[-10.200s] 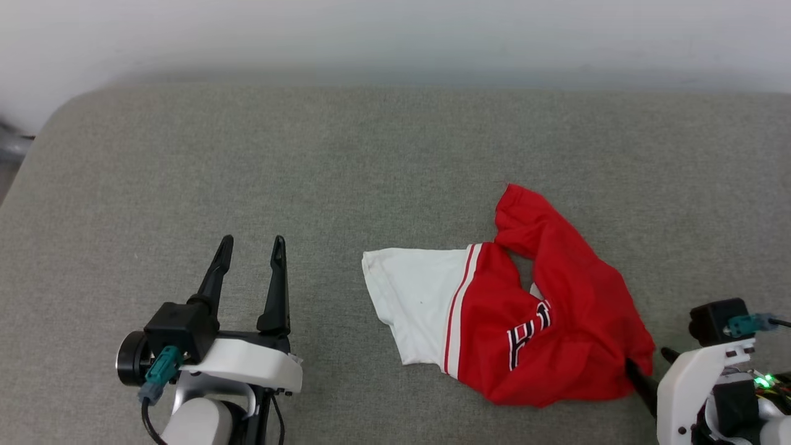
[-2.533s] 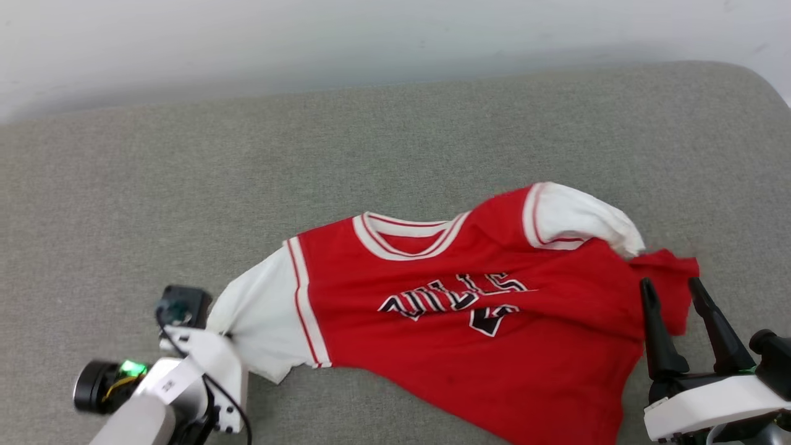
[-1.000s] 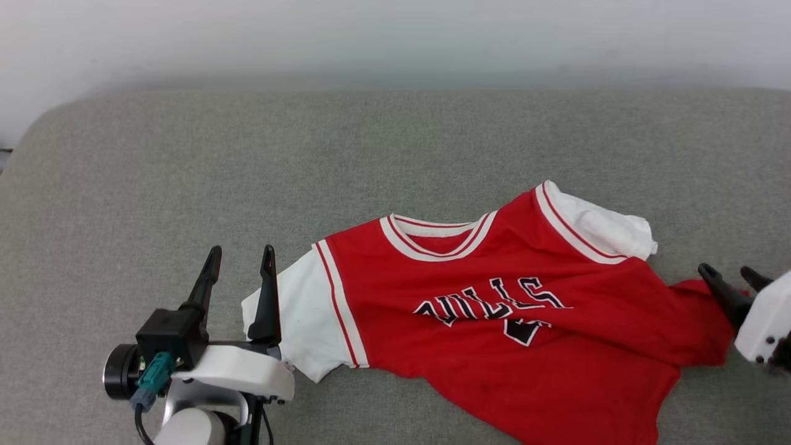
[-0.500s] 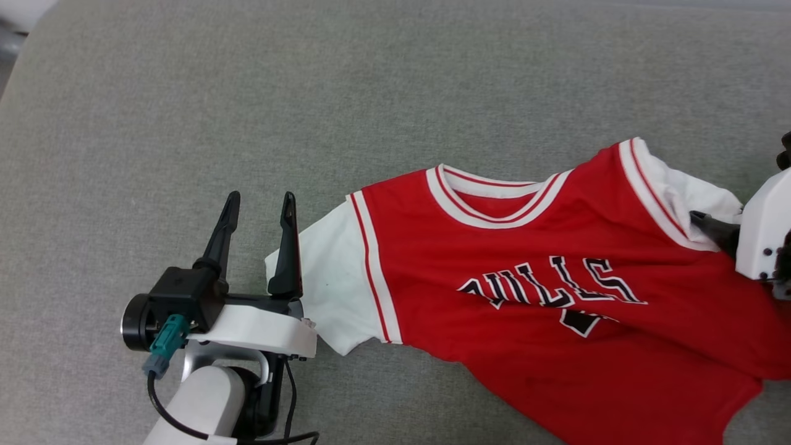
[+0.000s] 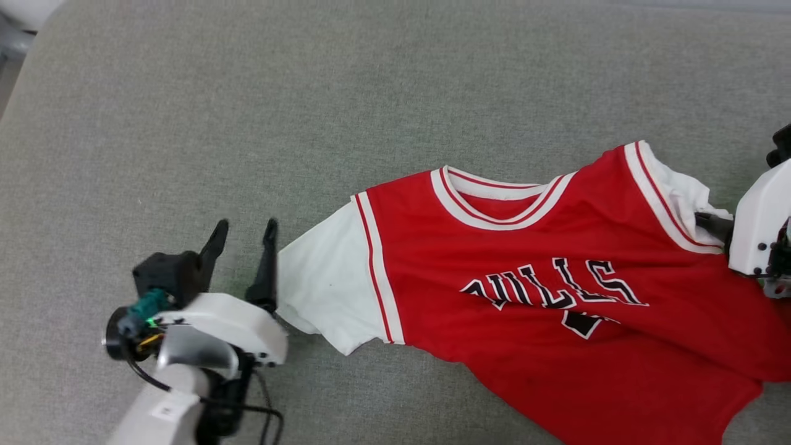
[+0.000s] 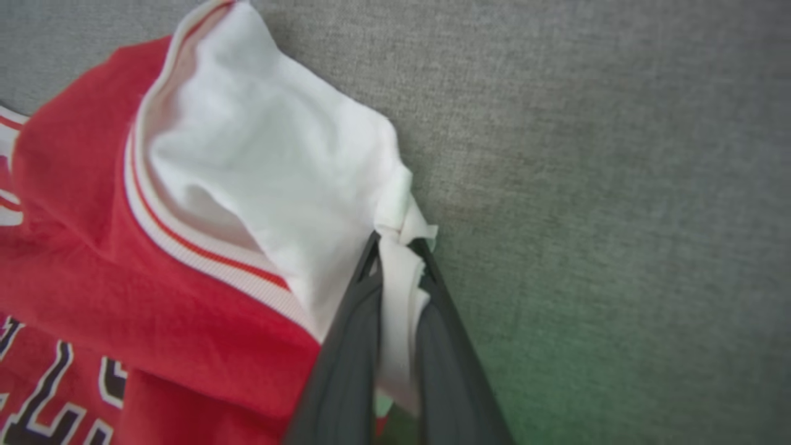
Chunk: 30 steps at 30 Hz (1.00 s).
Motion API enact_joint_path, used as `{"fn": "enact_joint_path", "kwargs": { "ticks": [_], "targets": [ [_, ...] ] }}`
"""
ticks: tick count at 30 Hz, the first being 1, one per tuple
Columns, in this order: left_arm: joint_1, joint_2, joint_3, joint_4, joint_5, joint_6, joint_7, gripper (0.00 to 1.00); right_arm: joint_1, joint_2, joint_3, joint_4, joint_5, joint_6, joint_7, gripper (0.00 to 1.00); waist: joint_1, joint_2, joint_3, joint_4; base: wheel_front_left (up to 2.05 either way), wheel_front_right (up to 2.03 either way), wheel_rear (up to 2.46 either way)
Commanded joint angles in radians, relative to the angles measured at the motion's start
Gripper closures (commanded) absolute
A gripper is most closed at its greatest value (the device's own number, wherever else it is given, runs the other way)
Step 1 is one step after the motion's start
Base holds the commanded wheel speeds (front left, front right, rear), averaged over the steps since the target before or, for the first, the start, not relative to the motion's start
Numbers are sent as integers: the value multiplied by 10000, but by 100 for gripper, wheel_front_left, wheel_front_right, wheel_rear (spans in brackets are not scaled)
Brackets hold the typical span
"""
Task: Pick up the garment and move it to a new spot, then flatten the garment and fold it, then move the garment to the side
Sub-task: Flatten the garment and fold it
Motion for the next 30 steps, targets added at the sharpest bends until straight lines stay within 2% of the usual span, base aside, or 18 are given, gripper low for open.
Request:
{"fn": "enact_joint_path", "kwargs": {
  "ticks": [1,7,12,16,24,25,27,30],
  "targets": [
    [68,335,163,104,-322,-89,731,0,232,161,78,94,54,18,-195,100,-1,0,-256,-154,0,0,0],
    [-130,1378,354,-108,-1693,-509,3918,0,369,199,97,-152,100,10,-761,100,-1,0,-705,-520,0,0,0],
    [-260,1968,295,-126,-2938,-903,6388,0,528,424,292,-266,205,10,-994,100,-1,0,-833,-865,0,0,0],
    [-477,2185,139,82,-3293,-912,7442,0,567,527,448,-371,283,10,-1195,100,-1,0,-739,-1097,0,0,0],
    [-601,2010,-726,1236,-3532,-1130,8878,0,606,610,651,-212,530,10,-1562,100,-1,0,-517,-1455,0,0,0],
    [-578,1939,-900,1370,-3516,-1195,9009,22,595,592,663,-179,559,10,-1622,100,-1,0,-504,-1469,0,0,0],
    [-648,1844,-1105,1624,-3413,-1280,9034,100,541,570,711,-115,591,10,-1711,100,-1,0,-497,-1500,0,0,0],
    [-869,1737,-1249,1858,-3156,-1398,8761,100,482,505,760,-28,650,10,-1892,100,-1,0,-607,-1497,0,0,0]
  ]
}}
